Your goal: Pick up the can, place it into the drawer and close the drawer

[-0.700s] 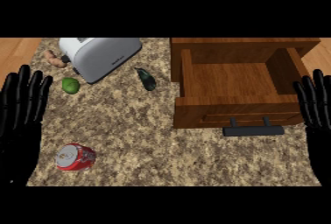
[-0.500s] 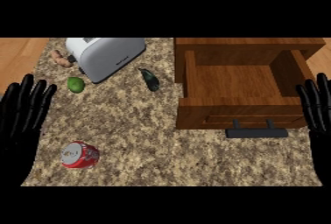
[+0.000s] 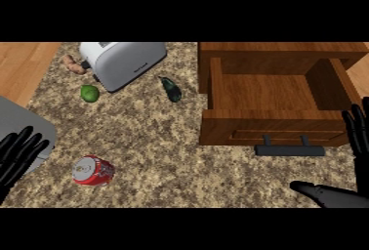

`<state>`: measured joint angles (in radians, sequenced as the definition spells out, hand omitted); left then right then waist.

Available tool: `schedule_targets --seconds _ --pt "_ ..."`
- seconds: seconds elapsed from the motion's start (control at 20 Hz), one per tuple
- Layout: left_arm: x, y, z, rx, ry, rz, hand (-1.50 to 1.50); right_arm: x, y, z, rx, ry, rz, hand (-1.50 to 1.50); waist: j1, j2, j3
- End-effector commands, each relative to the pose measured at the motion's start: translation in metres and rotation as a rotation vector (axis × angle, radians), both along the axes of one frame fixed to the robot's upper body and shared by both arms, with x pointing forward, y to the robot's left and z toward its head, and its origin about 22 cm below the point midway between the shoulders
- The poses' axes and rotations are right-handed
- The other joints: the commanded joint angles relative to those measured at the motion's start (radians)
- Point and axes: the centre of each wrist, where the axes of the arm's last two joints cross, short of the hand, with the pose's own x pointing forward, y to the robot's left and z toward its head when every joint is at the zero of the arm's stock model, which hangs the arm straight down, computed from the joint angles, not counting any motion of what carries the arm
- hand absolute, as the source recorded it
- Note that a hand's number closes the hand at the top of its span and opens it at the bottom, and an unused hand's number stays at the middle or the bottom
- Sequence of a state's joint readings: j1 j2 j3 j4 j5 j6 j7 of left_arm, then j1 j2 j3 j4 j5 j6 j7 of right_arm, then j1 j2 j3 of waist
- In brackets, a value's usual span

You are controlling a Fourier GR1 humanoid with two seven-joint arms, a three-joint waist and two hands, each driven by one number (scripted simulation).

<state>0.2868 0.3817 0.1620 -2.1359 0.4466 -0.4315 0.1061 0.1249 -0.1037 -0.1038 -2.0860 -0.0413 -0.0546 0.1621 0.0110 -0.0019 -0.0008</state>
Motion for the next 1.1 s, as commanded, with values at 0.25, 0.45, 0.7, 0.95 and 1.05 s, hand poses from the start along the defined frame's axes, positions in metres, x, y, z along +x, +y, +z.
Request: schedule_targets --seconds 0.25,0.45,0.7,0.95,1.05 --pt "-0.038 0.054 0.014 0.017 0.048 -0.018 -1.50 -0.033 -0.014 -0.003 0.021 0.035 -0.037 -1.50 -0.007 0.000 0.001" --pt "-0.036 0.080 0.025 0.023 0.037 -0.008 -1.50 -0.041 -0.041 -0.022 0.007 0.023 -0.056 -1.50 -0.010 0.000 0.001" --pt "-0.051 0.079 0.022 -0.078 0.117 0.003 -1.50 -0.046 -0.044 -0.015 0.026 0.029 -0.008 -1.50 -0.007 0.000 0.001" --pt "-0.034 0.076 0.021 -0.165 0.194 0.022 -1.50 -0.072 -0.062 -0.022 0.013 0.040 -0.022 -1.50 -0.017 0.001 0.001" --pt "-0.042 0.086 0.024 -0.185 0.206 0.019 -1.50 -0.060 -0.067 -0.014 0.018 0.029 -0.005 -1.50 -0.009 0.001 0.001"
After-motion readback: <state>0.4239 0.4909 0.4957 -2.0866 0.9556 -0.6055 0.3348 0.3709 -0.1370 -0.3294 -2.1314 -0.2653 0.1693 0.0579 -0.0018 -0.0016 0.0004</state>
